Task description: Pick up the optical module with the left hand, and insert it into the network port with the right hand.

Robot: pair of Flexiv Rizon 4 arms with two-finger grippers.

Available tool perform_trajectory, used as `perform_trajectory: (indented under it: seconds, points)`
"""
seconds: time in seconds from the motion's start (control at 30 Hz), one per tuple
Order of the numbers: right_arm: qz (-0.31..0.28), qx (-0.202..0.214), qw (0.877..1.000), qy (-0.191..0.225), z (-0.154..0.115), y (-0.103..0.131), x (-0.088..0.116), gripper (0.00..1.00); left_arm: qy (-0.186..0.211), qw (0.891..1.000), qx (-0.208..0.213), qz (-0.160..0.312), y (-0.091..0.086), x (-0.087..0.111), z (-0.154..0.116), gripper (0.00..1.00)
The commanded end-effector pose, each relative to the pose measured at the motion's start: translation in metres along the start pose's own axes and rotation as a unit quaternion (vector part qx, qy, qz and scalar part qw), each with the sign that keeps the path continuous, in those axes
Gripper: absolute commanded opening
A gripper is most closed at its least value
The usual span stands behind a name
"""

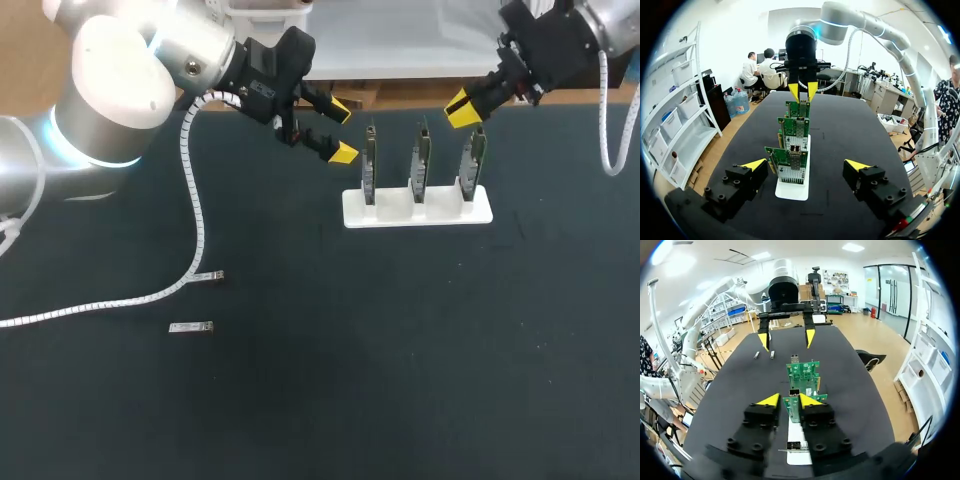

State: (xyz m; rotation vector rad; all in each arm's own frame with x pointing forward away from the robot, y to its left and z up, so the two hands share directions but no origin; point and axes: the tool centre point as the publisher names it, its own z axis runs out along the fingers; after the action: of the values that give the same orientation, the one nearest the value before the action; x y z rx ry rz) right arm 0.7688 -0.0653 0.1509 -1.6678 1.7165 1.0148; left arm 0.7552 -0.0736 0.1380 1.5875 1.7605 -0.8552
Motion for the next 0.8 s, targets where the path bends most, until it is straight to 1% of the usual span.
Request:
perform_trajectory:
  seconds: [0.03, 0.2, 0.27, 0.37, 0.43, 0.47, 0.53, 0.6, 0.63, 0.7, 0.8]
  points:
    - [0.0, 0.0, 1.0, 0.0, 0.0, 0.0, 0.0, 1.0, 0.002, 1.0, 0.001, -0.001, 0.001, -0.001, 0.001, 1.0]
    - [0.0, 0.0, 1.0, 0.0, 0.0, 0.0, 0.0, 1.0, 0.002, 1.0, 0.001, -0.001, 0.001, -0.001, 0.001, 1.0]
    - [0.0, 0.0, 1.0, 0.0, 0.0, 0.0, 0.0, 1.0, 0.004, 1.0, -0.008, 0.018, 0.0, -0.003, -0.011, 1.0]
    - [0.0, 0.0, 1.0, 0.0, 0.0, 0.0, 0.0, 1.0, 0.042, 0.998, -0.03, 0.043, -0.005, -0.001, -0.034, 1.0]
    - [0.0, 0.0, 1.0, 0.0, 0.0, 0.0, 0.0, 1.0, 0.066, 0.994, -0.051, 0.071, -0.012, 0.002, -0.053, 1.0]
    - [0.0, 0.0, 1.0, 0.0, 0.0, 0.0, 0.0, 1.0, 0.079, 0.992, -0.058, 0.077, -0.015, 0.005, -0.062, 1.0]
    - [0.0, 0.0, 1.0, 0.0, 0.0, 0.0, 0.0, 1.0, 0.122, 0.987, -0.069, 0.079, -0.023, 0.013, -0.079, 1.0]
    - [0.0, 0.0, 1.0, 0.0, 0.0, 0.0, 0.0, 1.0, 0.154, 0.983, -0.071, 0.073, -0.034, 0.027, -0.094, 1.0]
    - [0.0, 0.0, 1.0, 0.0, 0.0, 0.0, 0.0, 1.0, 0.17, 0.981, -0.068, 0.064, -0.041, 0.036, -0.099, 1.0]
    - [0.0, 0.0, 1.0, 0.0, 0.0, 0.0, 0.0, 1.0, 0.192, 0.979, -0.068, 0.029, -0.055, 0.055, -0.108, 1.0]
    - [0.0, 0.0, 1.0, 0.0, 0.0, 0.0, 0.0, 1.0, 0.211, 0.975, -0.073, -0.009, -0.078, 0.077, -0.117, 1.0]
